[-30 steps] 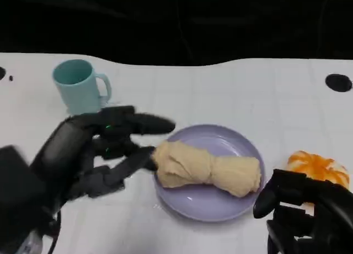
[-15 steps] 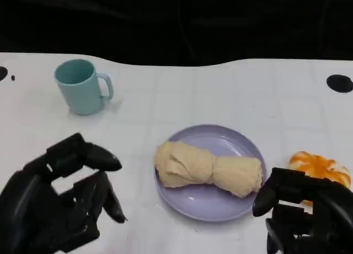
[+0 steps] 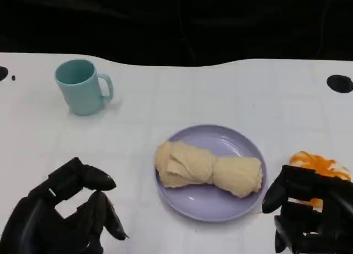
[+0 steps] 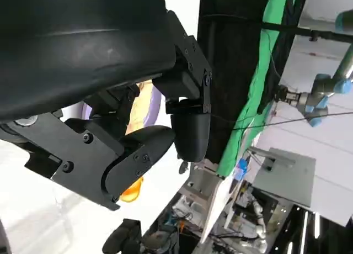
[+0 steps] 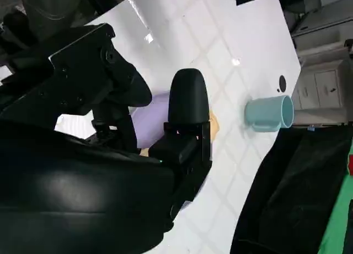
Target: Grasp the towel on the left side of the plate with the left hand and place it into the plate.
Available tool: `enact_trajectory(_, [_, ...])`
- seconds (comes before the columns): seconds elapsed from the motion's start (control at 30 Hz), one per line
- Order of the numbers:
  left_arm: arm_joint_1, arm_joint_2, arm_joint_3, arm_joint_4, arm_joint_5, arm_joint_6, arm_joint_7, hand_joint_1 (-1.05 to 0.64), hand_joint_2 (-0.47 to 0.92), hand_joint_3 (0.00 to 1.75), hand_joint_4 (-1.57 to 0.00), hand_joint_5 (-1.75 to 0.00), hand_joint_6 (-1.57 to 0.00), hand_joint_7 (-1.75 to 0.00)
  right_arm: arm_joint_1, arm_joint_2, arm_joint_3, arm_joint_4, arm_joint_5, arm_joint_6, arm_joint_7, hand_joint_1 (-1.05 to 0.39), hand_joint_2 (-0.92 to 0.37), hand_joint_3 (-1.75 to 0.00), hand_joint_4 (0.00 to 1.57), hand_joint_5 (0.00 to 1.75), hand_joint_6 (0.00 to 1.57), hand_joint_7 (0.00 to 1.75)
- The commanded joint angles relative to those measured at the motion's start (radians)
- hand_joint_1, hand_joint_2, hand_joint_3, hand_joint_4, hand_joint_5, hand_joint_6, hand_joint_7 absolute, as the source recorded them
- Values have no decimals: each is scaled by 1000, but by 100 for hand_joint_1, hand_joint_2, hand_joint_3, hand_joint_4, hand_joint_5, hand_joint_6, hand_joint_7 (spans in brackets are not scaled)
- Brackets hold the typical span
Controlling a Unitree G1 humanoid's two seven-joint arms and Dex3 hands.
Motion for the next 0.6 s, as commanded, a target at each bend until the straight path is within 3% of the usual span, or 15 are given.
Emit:
enact_trajectory(0.03, [8, 7, -16, 15, 31, -39, 21, -14, 50, 127, -82, -169, -73, -156, 12, -9, -11, 5, 4, -23, 8, 5, -55, -122, 70, 175, 62, 151])
enact_trajectory(0.6, [2, 15, -42, 53, 88, -115, 18, -11, 51, 122, -87, -165, -78, -151, 12, -22, -3, 20, -8, -47, 16, 5, -54, -124, 69, 175, 61, 153])
